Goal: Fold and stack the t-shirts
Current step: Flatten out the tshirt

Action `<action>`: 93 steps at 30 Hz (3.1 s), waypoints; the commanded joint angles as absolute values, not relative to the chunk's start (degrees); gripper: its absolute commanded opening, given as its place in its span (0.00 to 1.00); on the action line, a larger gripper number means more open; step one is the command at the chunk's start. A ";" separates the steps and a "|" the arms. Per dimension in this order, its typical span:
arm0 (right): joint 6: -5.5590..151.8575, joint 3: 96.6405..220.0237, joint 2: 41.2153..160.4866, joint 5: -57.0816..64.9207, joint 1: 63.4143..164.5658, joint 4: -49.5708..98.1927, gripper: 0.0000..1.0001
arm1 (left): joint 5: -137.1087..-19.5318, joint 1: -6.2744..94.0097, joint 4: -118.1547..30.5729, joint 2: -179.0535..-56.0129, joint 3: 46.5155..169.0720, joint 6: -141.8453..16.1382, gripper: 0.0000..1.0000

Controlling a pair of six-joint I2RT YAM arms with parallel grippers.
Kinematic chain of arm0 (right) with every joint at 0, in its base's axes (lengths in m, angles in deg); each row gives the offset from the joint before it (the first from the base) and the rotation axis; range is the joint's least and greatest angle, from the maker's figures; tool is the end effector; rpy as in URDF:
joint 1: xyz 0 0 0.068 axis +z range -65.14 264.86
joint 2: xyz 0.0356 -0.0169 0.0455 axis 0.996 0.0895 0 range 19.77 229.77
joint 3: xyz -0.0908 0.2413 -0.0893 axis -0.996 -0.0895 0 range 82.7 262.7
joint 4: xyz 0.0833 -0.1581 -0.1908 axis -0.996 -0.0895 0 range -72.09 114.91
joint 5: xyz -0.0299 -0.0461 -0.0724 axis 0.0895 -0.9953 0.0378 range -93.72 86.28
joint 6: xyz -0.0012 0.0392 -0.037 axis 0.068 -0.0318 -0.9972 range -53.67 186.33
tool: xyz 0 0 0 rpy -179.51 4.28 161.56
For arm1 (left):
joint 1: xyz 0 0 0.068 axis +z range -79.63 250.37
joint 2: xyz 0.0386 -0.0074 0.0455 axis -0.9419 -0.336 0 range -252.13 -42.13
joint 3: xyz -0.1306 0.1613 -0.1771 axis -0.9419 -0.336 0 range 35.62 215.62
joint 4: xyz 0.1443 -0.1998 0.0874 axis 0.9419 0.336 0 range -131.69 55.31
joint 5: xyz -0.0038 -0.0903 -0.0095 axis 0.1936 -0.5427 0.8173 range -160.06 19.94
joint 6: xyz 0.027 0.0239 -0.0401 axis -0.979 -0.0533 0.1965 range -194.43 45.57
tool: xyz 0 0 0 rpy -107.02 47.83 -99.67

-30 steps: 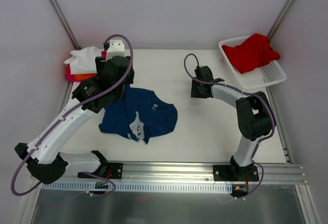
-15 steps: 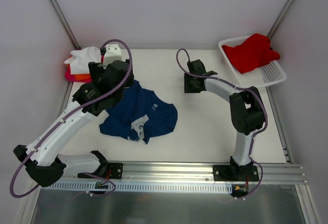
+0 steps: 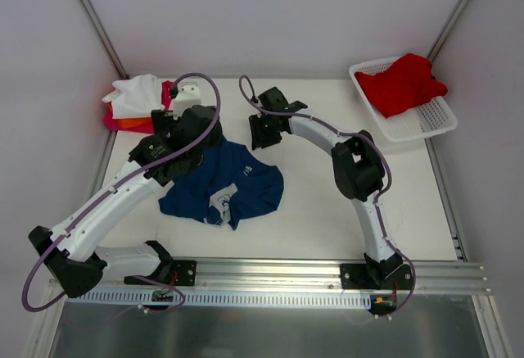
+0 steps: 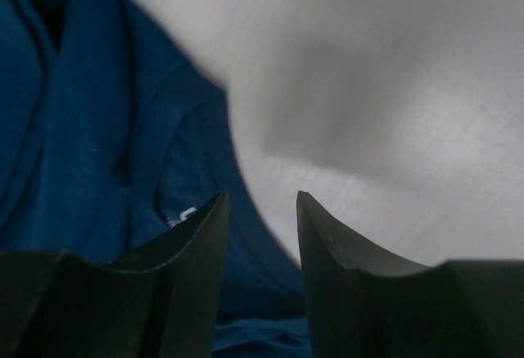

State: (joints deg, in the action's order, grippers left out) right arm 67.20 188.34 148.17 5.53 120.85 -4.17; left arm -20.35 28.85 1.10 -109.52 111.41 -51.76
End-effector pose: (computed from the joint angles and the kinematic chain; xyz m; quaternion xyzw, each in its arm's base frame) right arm 0.4016 0.2987 0.1952 -0.3093 0.8901 0.1754 0.2851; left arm 0.1917 -0.1336 0.3976 -0.0620 0.8239 0.0901 0.5561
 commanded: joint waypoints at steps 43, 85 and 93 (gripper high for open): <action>122.09 172.02 161.63 59.22 105.69 67.02 0.45 | -22.07 30.03 0.85 -104.18 107.17 -49.30 0.99; 79.17 194.05 161.45 40.31 117.47 13.13 0.48 | -22.34 30.11 0.85 -102.42 105.06 -49.38 0.99; 79.87 196.34 162.07 40.49 117.47 13.04 0.25 | -21.63 30.11 0.76 -101.19 104.44 -49.74 0.99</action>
State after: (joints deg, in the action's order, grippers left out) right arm 79.70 194.24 162.09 40.16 117.46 13.86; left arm -22.25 29.59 1.03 -102.42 105.03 -49.79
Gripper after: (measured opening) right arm 0.277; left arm 0.991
